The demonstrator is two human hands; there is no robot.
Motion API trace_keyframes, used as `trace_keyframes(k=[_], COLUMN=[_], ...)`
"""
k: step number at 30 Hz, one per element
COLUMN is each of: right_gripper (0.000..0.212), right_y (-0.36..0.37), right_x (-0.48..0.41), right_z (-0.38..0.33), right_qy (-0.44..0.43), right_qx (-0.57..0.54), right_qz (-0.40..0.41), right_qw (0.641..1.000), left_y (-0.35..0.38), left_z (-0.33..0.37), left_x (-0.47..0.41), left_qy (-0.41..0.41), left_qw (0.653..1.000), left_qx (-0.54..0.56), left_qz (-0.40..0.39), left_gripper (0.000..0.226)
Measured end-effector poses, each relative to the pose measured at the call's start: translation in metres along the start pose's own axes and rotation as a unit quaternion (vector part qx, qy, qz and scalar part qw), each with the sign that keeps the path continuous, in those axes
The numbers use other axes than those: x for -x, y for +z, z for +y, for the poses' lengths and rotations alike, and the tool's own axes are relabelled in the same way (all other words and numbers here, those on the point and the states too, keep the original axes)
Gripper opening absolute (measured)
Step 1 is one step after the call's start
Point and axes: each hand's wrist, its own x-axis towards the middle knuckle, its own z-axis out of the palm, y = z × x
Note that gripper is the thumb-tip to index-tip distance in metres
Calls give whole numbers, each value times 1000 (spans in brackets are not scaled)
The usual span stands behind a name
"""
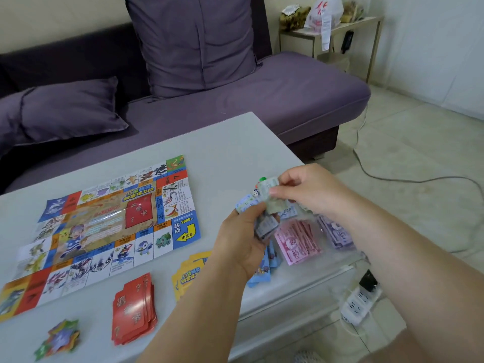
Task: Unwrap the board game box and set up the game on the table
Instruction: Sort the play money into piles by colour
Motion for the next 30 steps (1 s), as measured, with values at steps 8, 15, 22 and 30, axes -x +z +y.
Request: trace_keyframes(k=[8, 15, 22, 30], right_gripper=[42, 32, 18, 14], right_y=[-34, -16, 3, 16], right_x=[-8, 8, 2, 2], right_z=[40, -2, 4, -10], right_qy=[58, 26, 42, 45], right_qx=[44, 26, 12, -13], right_qz=[170, 11, -55, -67], right_qw=[983, 999, 998, 997], left_y=[3, 1, -9, -15], left_z=[-5, -8, -2, 7], left_x=[-4, -6, -3, -1], left_qy=[-17, 33, 11, 65], left_qw=[999, 995, 998, 992], left_qx=[-26, -86, -44, -108], left_qz=[-15, -23, -49, -16], left_gripper=[34, 16, 26, 18])
